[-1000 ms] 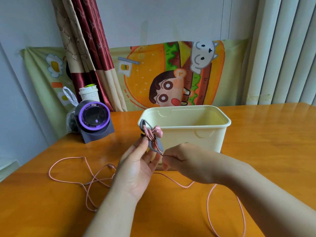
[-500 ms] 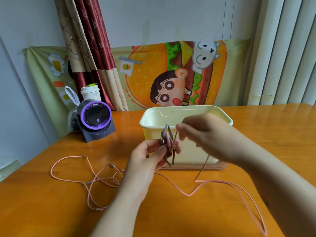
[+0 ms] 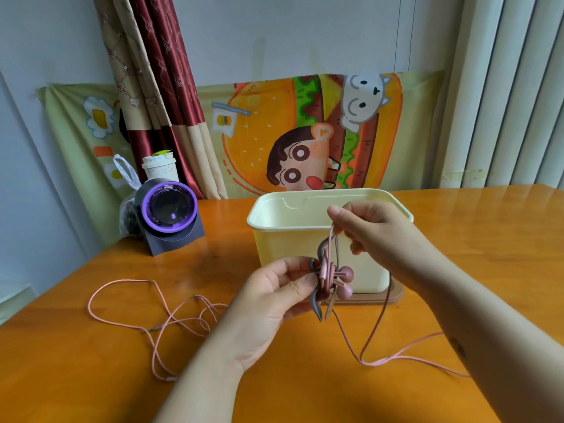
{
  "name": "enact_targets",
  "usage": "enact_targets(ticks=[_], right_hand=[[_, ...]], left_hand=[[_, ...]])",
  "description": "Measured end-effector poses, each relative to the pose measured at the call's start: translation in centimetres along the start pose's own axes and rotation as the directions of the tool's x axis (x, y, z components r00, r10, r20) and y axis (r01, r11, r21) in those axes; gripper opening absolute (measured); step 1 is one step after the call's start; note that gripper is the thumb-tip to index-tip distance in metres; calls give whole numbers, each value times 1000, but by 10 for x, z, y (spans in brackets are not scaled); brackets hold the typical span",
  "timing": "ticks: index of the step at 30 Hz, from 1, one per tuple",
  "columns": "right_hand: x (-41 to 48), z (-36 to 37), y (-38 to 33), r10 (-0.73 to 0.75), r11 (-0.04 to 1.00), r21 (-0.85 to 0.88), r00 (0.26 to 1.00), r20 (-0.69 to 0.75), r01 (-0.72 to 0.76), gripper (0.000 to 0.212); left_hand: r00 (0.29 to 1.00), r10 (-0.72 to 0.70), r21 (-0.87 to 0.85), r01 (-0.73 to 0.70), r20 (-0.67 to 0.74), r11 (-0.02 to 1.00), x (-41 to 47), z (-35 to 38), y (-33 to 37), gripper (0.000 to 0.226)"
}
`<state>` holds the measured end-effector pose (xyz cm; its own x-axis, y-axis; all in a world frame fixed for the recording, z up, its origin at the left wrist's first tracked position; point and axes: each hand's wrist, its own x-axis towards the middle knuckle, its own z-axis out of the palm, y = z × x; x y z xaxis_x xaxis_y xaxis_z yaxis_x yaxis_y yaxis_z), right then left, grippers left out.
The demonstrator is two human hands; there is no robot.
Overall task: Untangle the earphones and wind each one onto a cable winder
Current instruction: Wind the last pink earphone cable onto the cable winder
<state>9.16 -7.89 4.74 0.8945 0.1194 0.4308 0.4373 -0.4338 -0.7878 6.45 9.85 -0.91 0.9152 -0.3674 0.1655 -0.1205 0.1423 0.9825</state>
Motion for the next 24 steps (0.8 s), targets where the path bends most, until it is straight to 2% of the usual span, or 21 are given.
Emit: enact_targets(ticks=[7, 11, 13, 15, 19, 24], right_hand=[[2, 8, 6, -17, 999, 50, 995, -97, 22, 35], [0, 19, 13, 65, 994, 88, 995, 70, -71, 38], [-4, 29, 17, 87, 991, 87, 979, 187, -105, 43], [-8, 37, 17, 67, 995, 49, 960, 273, -83, 40], [-14, 41, 9, -3, 990, -129, 919, 394, 59, 28], [-18, 40, -2, -33, 949, -266, 893, 449, 169, 24]], left_hand=[[999, -12, -152, 16, 32, 988, 0, 0, 3, 36], [1000, 11, -441, -3, 15, 898, 3, -1, 4, 55], [998, 19, -526, -52, -68, 849, 4, -1, 6, 48], [984, 3, -547, -102, -178, 831, 5, -1, 7, 35], [928, -63, -559, -167, -367, 812, 7, -10, 3, 27], [892, -105, -526, -160, -439, 836, 11, -15, -2, 27]])
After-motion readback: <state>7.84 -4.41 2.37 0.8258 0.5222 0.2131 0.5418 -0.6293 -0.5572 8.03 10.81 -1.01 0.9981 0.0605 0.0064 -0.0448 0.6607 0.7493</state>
